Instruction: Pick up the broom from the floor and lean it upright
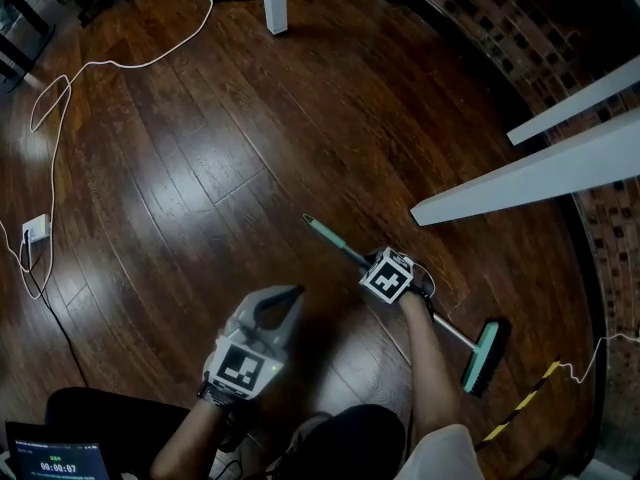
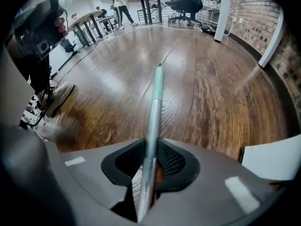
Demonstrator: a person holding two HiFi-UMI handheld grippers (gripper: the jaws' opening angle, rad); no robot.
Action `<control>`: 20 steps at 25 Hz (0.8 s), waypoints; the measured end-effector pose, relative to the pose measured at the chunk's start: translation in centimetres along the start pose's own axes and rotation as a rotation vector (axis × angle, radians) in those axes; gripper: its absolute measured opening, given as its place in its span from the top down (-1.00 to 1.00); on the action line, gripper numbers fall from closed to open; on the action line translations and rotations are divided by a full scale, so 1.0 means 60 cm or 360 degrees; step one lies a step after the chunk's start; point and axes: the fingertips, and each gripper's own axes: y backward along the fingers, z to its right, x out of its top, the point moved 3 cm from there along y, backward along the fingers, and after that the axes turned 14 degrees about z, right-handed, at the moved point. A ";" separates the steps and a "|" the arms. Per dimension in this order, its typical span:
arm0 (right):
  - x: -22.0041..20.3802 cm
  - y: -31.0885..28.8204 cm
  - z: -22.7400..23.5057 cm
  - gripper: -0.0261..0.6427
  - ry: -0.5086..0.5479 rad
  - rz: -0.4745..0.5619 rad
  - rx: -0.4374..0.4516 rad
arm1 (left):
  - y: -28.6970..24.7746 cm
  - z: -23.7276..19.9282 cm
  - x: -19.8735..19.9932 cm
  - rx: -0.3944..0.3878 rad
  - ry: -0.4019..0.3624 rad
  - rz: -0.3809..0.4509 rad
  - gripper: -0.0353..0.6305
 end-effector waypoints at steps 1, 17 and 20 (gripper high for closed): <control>0.000 -0.001 0.006 0.62 -0.0055 0.0016 -0.0020 | 0.002 -0.002 -0.002 0.0010 0.0009 -0.0001 0.89; -0.003 0.344 0.023 0.66 -0.0095 0.0635 -0.0570 | -0.055 0.036 0.125 -0.0058 0.0015 0.0191 0.89; -0.004 0.450 0.034 0.66 -0.0118 0.0814 -0.0700 | -0.069 0.055 0.150 -0.0110 -0.0007 0.0225 0.89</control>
